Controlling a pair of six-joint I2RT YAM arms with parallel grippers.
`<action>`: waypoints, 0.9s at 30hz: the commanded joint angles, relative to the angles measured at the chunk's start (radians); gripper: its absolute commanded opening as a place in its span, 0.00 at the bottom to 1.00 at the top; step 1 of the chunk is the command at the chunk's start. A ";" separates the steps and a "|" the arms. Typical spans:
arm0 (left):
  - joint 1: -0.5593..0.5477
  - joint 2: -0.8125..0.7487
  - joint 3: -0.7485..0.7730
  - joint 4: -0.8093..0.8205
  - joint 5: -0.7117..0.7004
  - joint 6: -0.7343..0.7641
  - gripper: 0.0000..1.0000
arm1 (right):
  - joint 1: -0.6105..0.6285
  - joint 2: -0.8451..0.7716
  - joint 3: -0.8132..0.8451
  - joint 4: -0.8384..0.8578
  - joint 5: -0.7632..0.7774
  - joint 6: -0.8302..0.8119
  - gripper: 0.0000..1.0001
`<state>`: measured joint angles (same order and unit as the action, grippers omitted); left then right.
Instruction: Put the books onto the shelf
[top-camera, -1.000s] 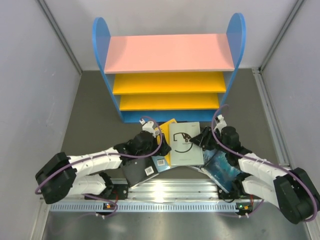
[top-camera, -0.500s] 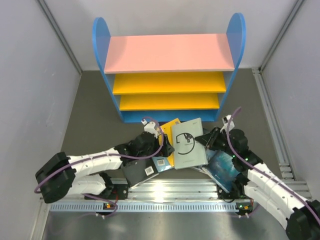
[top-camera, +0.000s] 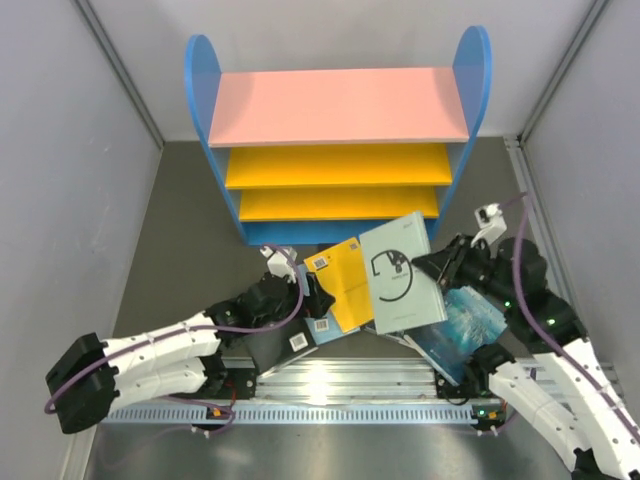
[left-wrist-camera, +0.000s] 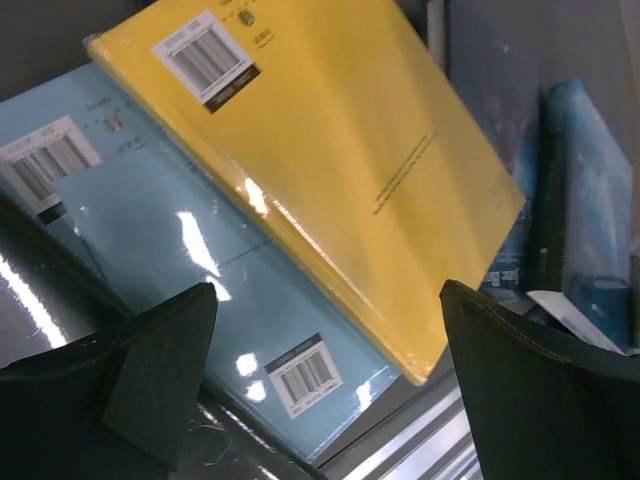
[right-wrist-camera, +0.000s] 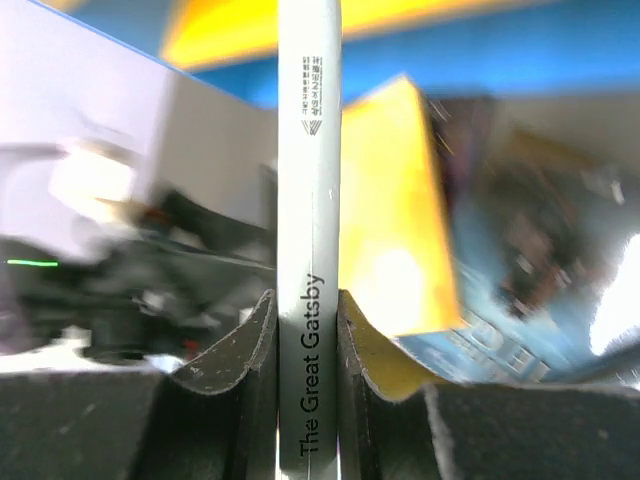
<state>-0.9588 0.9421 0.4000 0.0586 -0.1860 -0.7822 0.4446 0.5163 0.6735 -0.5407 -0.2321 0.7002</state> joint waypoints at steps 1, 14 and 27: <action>-0.005 0.009 -0.055 0.085 -0.027 -0.003 0.99 | 0.014 0.025 0.314 0.073 -0.039 0.005 0.00; -0.005 0.141 -0.199 0.397 -0.020 0.011 0.99 | 0.055 0.582 0.934 0.333 -0.112 0.102 0.00; -0.032 0.179 -0.190 0.440 -0.026 -0.017 0.99 | 0.161 1.452 1.844 0.399 0.098 0.277 0.00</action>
<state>-0.9737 1.1313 0.2317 0.5087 -0.2108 -0.7845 0.5919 1.9793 2.4302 -0.3347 -0.2199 0.8780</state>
